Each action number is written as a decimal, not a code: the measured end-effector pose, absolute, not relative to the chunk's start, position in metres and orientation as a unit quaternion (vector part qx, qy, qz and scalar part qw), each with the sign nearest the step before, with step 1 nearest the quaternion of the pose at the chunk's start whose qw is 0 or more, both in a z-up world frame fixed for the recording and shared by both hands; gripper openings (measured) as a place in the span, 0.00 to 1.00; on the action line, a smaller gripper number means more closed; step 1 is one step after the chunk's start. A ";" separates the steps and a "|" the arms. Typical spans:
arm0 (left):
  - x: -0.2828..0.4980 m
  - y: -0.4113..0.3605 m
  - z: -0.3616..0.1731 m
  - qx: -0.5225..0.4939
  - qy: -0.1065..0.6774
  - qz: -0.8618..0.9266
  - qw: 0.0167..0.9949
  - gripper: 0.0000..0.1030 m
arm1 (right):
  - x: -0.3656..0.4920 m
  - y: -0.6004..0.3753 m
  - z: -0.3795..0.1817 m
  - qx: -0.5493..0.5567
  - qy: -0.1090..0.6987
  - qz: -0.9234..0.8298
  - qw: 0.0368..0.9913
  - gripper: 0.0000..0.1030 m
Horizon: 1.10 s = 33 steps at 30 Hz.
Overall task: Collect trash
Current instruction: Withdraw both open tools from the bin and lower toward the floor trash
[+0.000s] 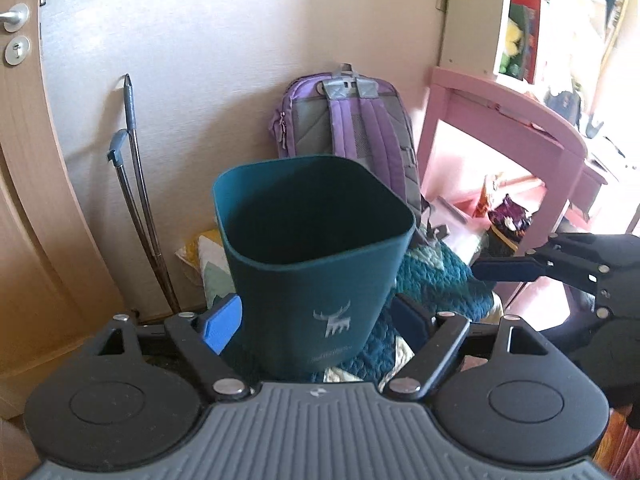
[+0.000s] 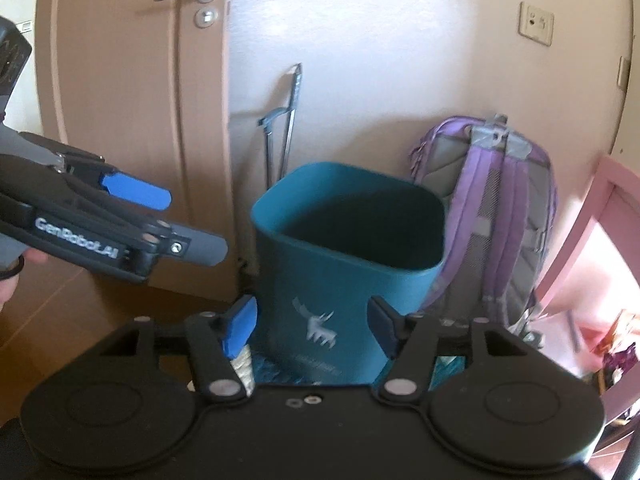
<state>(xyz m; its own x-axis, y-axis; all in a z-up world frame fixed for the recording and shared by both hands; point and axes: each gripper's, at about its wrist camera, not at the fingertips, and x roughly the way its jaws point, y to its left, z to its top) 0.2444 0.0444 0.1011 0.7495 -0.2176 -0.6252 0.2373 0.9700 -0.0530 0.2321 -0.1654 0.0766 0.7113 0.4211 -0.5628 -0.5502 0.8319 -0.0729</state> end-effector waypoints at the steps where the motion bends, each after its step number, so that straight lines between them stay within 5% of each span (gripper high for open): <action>1: 0.237 0.047 0.097 0.018 0.332 -0.127 0.934 0.80 | 0.227 -0.164 0.072 -0.117 0.275 0.269 0.915 0.59; 13: 0.191 0.093 0.009 -0.004 0.350 -0.146 0.925 0.80 | 0.204 -0.156 -0.024 -0.101 0.330 0.271 0.898 0.61; 17: 0.193 0.110 -0.028 -0.010 0.358 -0.146 0.922 0.99 | 0.210 -0.153 -0.067 -0.094 0.364 0.266 0.887 0.61; 20: 0.198 0.121 -0.057 -0.005 0.361 -0.148 0.921 1.00 | 0.213 -0.148 -0.100 -0.097 0.388 0.265 0.877 0.61; 33: 0.226 0.153 -0.271 0.086 0.487 -0.143 0.857 1.00 | 0.253 -0.139 -0.269 -0.078 0.510 0.239 0.823 0.61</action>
<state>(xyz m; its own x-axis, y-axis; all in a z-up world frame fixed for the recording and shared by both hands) 0.2256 0.1530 -0.2710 0.4846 -0.1626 -0.8595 0.3293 0.9442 0.0070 0.2526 -0.1387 -0.2689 0.3666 0.3140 -0.8758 -0.4722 0.8739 0.1157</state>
